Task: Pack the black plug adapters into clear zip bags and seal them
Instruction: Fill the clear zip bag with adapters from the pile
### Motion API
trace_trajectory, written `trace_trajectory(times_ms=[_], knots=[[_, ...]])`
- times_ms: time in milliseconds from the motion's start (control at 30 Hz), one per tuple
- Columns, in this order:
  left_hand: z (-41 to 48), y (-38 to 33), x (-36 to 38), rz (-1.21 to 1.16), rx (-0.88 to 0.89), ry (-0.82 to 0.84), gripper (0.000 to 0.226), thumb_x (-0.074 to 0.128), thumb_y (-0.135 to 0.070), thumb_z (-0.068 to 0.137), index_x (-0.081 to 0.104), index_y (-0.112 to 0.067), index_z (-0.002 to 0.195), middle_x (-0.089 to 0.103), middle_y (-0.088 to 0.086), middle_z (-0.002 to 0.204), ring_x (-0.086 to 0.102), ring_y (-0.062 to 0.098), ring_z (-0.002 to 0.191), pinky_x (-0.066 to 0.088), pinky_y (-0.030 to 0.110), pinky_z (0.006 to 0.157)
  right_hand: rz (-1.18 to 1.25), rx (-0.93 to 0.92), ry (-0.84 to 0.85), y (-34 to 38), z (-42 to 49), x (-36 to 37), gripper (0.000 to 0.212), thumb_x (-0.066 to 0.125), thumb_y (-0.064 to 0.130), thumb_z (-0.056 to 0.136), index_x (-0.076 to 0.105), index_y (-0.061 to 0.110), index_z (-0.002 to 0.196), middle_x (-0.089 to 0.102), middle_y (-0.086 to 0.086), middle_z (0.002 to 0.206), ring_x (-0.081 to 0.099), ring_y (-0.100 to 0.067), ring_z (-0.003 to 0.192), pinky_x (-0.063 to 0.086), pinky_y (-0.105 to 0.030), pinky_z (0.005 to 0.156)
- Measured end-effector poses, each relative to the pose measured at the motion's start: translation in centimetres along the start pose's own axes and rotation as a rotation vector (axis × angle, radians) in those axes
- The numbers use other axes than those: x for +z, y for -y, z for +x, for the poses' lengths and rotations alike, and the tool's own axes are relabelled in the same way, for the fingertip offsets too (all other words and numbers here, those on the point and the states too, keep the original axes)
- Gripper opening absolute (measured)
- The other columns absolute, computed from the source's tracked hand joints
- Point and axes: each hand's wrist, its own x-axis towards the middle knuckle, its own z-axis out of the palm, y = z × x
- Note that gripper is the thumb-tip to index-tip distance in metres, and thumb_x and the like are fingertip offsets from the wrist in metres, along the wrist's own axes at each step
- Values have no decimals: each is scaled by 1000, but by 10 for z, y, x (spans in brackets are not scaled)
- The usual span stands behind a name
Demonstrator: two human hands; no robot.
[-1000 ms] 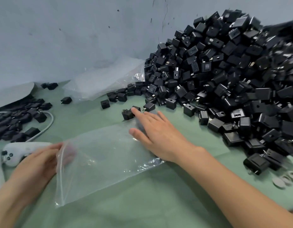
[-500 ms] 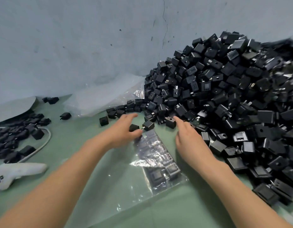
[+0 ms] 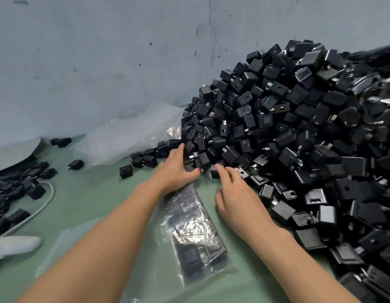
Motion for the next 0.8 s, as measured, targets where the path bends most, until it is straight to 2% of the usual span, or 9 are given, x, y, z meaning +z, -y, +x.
trace_trajectory(times_ms=[67,133,233,367,500,600,633,700,800], knots=[[-4,8,-6,-121,18,13,101,55,-69,66,21,-29,152,35,-1,154,48,21,128,41,35,102,11,-4,-6,-1,0,0,59,38,21,103,14,19,157,28,-7,155,56,-20,104,36,-27,72],[-6,13,-9,-152,1,25,99,55,-67,66,25,-27,151,41,-2,150,51,16,123,43,38,104,14,-9,-14,-1,-1,0,59,38,21,103,15,19,157,28,-6,155,56,-20,108,40,-28,76],[-1,12,-7,-8,-13,-19,88,53,-58,77,25,-22,153,33,2,153,44,22,131,40,45,108,8,-16,-21,-1,-1,1,58,37,23,103,15,20,157,29,-5,154,55,-20,112,44,-29,83],[4,11,-11,113,-49,5,72,53,-47,87,29,-28,152,30,5,148,42,30,128,40,47,107,25,-11,-28,-3,-2,1,57,37,23,103,17,22,156,30,-2,153,55,-17,108,39,-25,78],[-4,32,-27,58,88,63,25,55,-25,91,55,-32,115,42,-5,135,50,17,115,41,33,97,19,-14,-32,-3,-1,1,55,36,23,103,19,21,155,32,-2,151,55,-15,102,36,-24,74],[-17,50,-39,-19,125,16,13,54,-28,94,58,-38,101,48,-16,132,49,4,119,35,26,98,16,-9,-38,-2,0,0,54,36,22,103,20,21,154,33,-2,149,54,-15,99,37,-24,74],[-22,55,-42,-37,120,2,13,54,-36,95,56,-42,106,50,-19,130,50,-1,116,38,27,98,16,-6,-36,-2,0,0,54,36,22,103,19,21,154,34,-1,149,54,-14,99,37,-24,75],[-34,63,-43,20,123,27,43,50,-63,89,46,-47,129,45,-18,140,48,-2,121,41,33,105,12,-5,-35,-1,-1,0,54,36,22,103,20,21,154,34,-1,148,54,-14,99,39,-24,75],[-46,71,-37,146,93,113,86,48,-78,82,15,-44,153,14,-10,162,18,16,148,24,40,119,2,0,-34,0,-1,0,54,36,22,103,20,21,154,35,-2,148,54,-14,97,39,-24,74]])
